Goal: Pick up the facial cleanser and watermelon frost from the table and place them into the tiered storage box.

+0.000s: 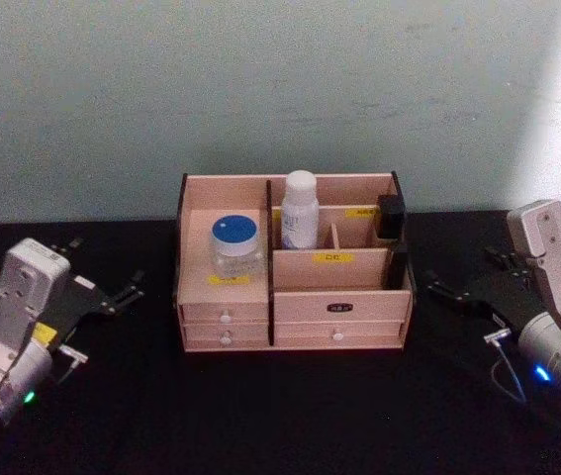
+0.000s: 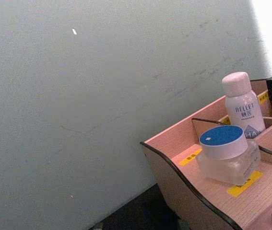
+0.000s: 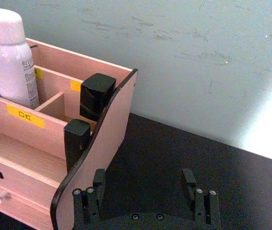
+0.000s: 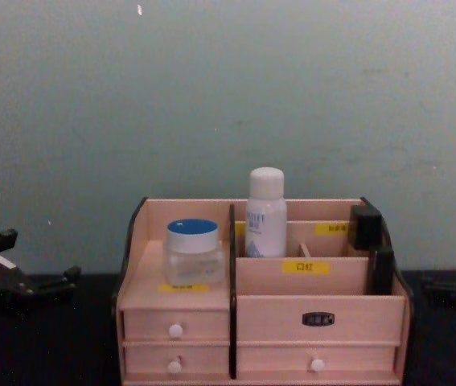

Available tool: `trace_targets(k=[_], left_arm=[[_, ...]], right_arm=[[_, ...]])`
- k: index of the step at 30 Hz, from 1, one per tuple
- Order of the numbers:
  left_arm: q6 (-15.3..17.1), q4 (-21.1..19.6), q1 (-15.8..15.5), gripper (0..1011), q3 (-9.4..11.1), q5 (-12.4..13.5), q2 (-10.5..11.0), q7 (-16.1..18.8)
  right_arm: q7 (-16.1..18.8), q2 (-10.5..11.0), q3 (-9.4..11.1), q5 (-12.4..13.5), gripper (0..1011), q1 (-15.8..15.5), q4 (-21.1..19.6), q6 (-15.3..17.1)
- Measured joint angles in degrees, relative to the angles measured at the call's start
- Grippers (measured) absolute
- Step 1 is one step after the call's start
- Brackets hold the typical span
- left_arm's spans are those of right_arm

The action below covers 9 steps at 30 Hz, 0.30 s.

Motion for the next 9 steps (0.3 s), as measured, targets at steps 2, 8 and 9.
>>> trace_targets(k=[2,8,9], left_arm=[[0.0,0.0,0.0,1001,0.0,0.0,0.0,0.0],[0.0,0.0,0.0,1001,0.0,0.0,0.0,0.0],[0.0,0.0,0.0,1002,0.0,0.0,0.0,0.0]], right_arm=[[0.0,0.0,0.0,0.0,1002,0.0,0.0,0.0],[0.0,0.0,0.0,0.0,1002,0.0,0.0,0.0],[0.0,0.0,0.0,0.0,1002,0.0,0.0,0.0]])
